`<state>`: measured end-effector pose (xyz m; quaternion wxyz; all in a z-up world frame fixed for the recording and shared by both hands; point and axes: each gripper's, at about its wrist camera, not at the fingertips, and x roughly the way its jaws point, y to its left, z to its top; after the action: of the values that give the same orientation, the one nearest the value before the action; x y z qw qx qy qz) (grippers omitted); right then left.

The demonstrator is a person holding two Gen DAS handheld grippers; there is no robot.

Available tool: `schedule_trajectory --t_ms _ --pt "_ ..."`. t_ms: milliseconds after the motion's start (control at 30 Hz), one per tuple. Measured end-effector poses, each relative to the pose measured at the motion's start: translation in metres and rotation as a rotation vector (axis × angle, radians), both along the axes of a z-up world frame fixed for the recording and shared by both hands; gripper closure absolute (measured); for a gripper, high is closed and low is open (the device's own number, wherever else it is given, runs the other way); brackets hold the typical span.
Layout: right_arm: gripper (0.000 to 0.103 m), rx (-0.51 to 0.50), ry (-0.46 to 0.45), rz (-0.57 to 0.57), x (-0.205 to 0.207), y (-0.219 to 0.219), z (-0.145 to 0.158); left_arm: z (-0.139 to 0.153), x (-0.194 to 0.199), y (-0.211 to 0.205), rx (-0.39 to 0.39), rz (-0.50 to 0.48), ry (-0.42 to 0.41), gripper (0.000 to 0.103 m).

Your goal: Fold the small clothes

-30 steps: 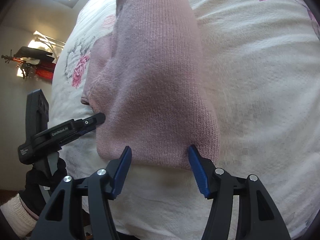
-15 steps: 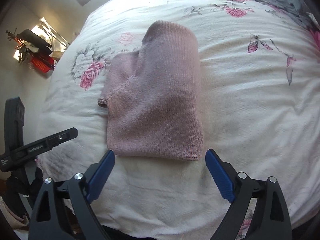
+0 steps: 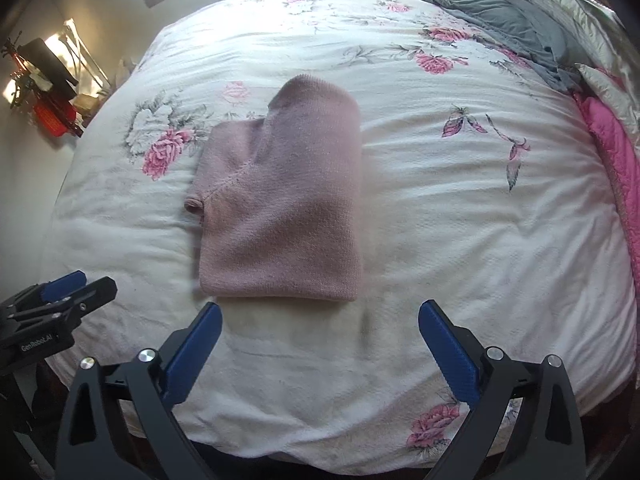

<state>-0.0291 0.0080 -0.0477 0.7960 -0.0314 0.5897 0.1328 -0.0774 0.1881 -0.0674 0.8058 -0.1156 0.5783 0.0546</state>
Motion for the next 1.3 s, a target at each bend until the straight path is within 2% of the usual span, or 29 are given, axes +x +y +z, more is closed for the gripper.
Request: schedule_trajectory --t_ms 200,533,633,767,1300 --pt "0.004 -0.141 -0.026 -0.011 -0.009 0.002 0.011 0.014 -0.011 -0.009 0.050 -0.027 -0.021 0.022" --pt "0.004 -0.061 -0.052 -0.011 -0.015 -0.005 0.027 0.021 -0.012 -0.018 0.063 -0.033 -0.027 0.022" --pt "0.004 -0.089 -0.067 -0.012 -0.015 -0.006 0.027 0.021 -0.011 -0.021 0.067 -0.036 -0.027 0.022" --pt "0.004 -0.068 -0.059 -0.015 -0.014 -0.011 0.029 0.019 -0.011 -0.021 0.063 -0.031 -0.020 0.022" --pt "0.004 -0.093 -0.040 -0.023 -0.008 -0.019 0.022 0.012 -0.012 -0.029 0.056 -0.026 -0.001 0.022"
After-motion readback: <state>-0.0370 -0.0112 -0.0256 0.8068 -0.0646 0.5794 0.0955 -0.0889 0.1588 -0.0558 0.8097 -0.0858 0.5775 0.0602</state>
